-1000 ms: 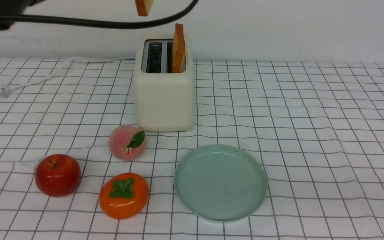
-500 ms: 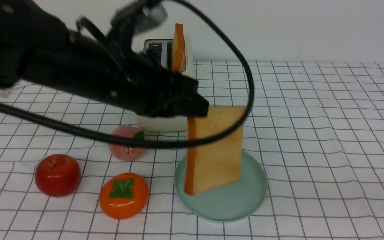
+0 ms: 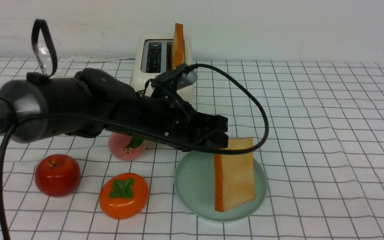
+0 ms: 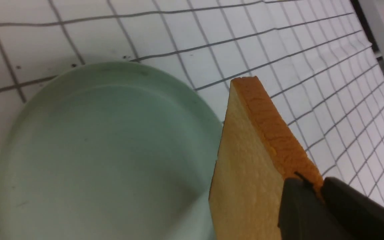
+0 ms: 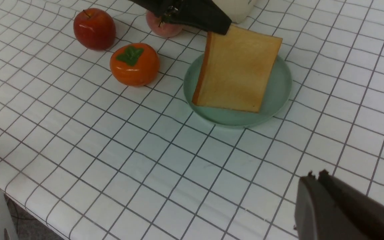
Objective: Take toasted bread from bread machine on white checkered table place on plate.
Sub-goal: 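Place the slice of bread on the plate with the left gripper, then grasp the toast slice in the toaster and pull it up out of the slot with the right gripper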
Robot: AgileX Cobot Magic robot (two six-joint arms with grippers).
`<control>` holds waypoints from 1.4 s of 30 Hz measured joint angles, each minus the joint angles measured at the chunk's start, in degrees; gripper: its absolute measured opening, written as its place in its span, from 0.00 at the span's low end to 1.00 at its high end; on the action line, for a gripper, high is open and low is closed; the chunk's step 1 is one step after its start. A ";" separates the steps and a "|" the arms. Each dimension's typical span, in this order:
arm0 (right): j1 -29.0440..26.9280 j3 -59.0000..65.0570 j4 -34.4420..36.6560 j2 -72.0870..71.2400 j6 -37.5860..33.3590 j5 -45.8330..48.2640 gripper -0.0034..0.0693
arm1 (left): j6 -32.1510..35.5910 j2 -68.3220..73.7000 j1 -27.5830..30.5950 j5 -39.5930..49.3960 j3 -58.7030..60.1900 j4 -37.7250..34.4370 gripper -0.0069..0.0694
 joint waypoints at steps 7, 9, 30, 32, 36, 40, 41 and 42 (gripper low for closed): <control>0.00 0.00 0.22 -0.06 0.00 0.05 0.05 | 0.00 1.71 0.04 -1.52 0.00 1.31 0.36; 0.00 0.00 0.93 -0.06 0.00 0.05 0.05 | 0.00 1.71 0.04 -1.64 0.00 3.12 0.55; 0.00 0.00 1.31 5.84 1.44 -0.03 0.05 | -5.97 -30.01 0.04 0.41 0.07 26.84 0.38; 0.00 0.00 1.37 7.59 1.44 -0.32 0.05 | -7.73 -32.55 0.04 0.71 0.07 30.20 0.23; 0.00 0.00 3.48 12.01 -0.45 -2.42 0.05 | -15.82 -38.15 0.04 3.50 0.07 39.74 0.07; 0.00 0.00 6.87 17.05 -1.99 -5.23 0.05 | -26.52 -43.90 0.04 5.49 1.90 49.44 0.07; 0.00 0.00 7.72 18.35 -2.62 -5.58 0.05 | -29.35 -46.09 0.04 5.60 3.09 52.00 0.07; 0.00 0.00 9.33 20.82 -3.49 -6.16 0.05 | -32.62 -49.00 0.04 5.55 4.86 54.89 0.07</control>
